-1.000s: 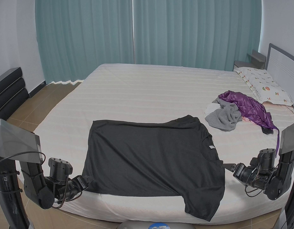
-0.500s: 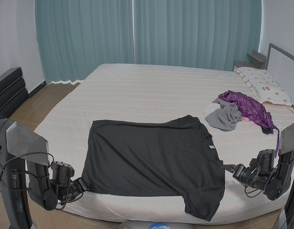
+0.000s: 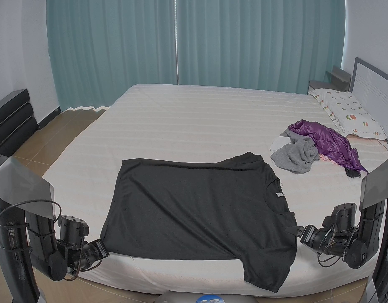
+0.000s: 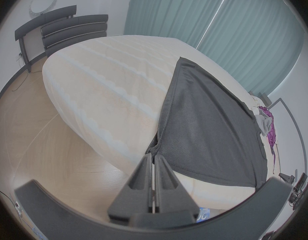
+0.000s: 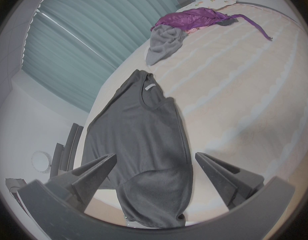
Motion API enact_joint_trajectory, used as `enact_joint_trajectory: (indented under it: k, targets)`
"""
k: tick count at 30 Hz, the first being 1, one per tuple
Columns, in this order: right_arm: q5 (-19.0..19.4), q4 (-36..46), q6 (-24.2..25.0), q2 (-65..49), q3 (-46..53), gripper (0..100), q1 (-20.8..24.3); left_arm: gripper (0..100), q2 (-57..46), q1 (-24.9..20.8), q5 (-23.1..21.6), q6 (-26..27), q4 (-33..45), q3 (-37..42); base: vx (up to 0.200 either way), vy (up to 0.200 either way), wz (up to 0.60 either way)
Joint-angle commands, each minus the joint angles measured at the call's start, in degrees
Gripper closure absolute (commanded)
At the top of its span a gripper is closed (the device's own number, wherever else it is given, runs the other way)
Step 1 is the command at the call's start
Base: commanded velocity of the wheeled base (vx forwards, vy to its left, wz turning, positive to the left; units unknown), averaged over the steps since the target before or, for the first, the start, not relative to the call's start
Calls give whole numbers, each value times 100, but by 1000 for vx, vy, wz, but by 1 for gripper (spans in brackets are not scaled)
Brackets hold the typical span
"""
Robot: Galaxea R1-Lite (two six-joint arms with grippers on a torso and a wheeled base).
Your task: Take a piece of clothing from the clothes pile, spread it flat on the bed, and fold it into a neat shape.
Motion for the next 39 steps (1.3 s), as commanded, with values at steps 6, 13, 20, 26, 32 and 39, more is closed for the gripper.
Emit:
enact_joint_trajectory:
  k: [6, 13, 20, 26, 32, 39]
  targets:
    - [-38, -265, 11, 496, 13, 0, 186, 100, -194, 194, 10, 327, 14, 206, 0, 0, 0]
    - [-64, -572, -24, 822, 31, 0, 213, 100, -264, 352, 1, 626, 14, 337, 0, 0, 0]
    - [-64, -572, -24, 892, -57, 0, 213, 100, -299, 352, 1, 661, 14, 381, 0, 0, 0]
    - [-91, -572, -41, 1059, -136, 100, 230, 100, -282, 352, 1, 696, -4, 373, 0, 0, 0]
    - [-337, -572, -76, 962, 49, 100, 248, 100, -238, 352, -16, 696, -4, 373, 0, 0, 0]
    - [-345, -581, -595, 725, 409, 100, -68, 100, -176, 352, -60, 696, -22, 364, 0, 0, 0]
